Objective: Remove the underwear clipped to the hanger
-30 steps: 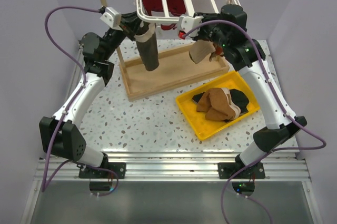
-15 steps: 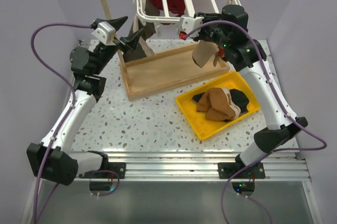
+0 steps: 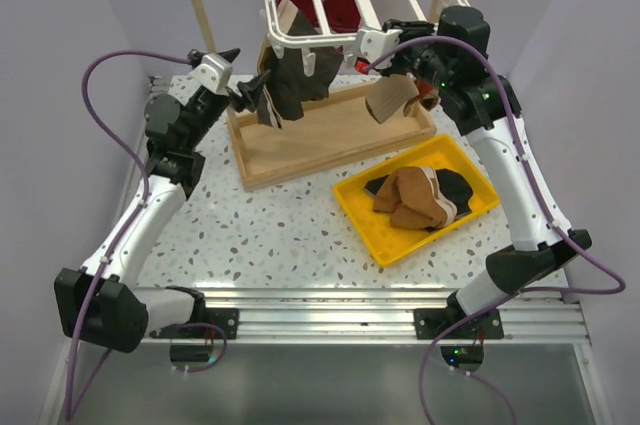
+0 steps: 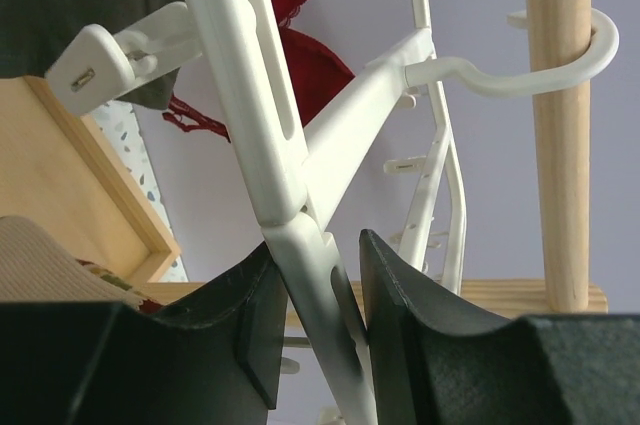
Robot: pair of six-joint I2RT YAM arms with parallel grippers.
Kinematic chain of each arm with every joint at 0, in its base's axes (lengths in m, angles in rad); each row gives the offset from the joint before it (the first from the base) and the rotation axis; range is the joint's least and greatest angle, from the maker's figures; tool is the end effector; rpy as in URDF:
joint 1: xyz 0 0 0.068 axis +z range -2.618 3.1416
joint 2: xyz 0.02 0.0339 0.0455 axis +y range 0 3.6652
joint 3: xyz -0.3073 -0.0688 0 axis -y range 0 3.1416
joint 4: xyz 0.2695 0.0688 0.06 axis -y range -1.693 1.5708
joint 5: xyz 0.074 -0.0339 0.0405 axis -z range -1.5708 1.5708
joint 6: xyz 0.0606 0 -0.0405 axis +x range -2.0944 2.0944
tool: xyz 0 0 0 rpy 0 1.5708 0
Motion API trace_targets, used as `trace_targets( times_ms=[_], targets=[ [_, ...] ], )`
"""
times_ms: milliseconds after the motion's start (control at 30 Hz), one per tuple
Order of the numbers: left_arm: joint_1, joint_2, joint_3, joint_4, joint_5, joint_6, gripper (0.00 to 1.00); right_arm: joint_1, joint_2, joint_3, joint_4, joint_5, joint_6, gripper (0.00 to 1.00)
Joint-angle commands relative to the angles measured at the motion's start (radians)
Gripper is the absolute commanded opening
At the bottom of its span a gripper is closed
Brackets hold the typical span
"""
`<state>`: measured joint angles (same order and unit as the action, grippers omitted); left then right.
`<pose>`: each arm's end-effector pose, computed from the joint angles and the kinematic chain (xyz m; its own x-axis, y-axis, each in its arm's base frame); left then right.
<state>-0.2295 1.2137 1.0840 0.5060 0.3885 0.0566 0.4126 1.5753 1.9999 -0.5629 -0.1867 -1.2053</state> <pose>0.2952 -0.0925 0.4739 0.3886 -0.0370 -0.9207 0.5325 0.8245 0.1916 0.3386 0.1605 0.5681 0.4801 -0.7916 -0.3779 -0.3190 0.2438 -0.9159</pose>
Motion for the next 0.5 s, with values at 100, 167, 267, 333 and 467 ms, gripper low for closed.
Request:
trace_targets(
  times_ms=[100, 167, 267, 333, 467],
  targets=[
    [0.007, 0.092, 0.051, 0.058, 0.029, -0.012, 0.74, -0.018, -0.046, -0.007, -0.011, -0.036, 0.013, 0.37],
    [0.007, 0.127, 0.080, 0.087, 0.044, -0.040, 0.74, -0.024, -0.046, -0.009, -0.006, -0.039, 0.016, 0.37],
    [0.009, 0.162, 0.111, 0.120, 0.044, -0.096, 0.74, -0.031, -0.044, -0.010, -0.003, -0.053, 0.023, 0.37],
    [0.009, 0.181, 0.128, 0.155, 0.044, -0.121, 0.74, -0.040, -0.043, -0.013, 0.001, -0.066, 0.026, 0.37],
    [0.010, 0.220, 0.140, 0.233, 0.047, -0.187, 0.74, -0.061, -0.046, -0.026, 0.018, -0.091, 0.029, 0.36]
  ],
)
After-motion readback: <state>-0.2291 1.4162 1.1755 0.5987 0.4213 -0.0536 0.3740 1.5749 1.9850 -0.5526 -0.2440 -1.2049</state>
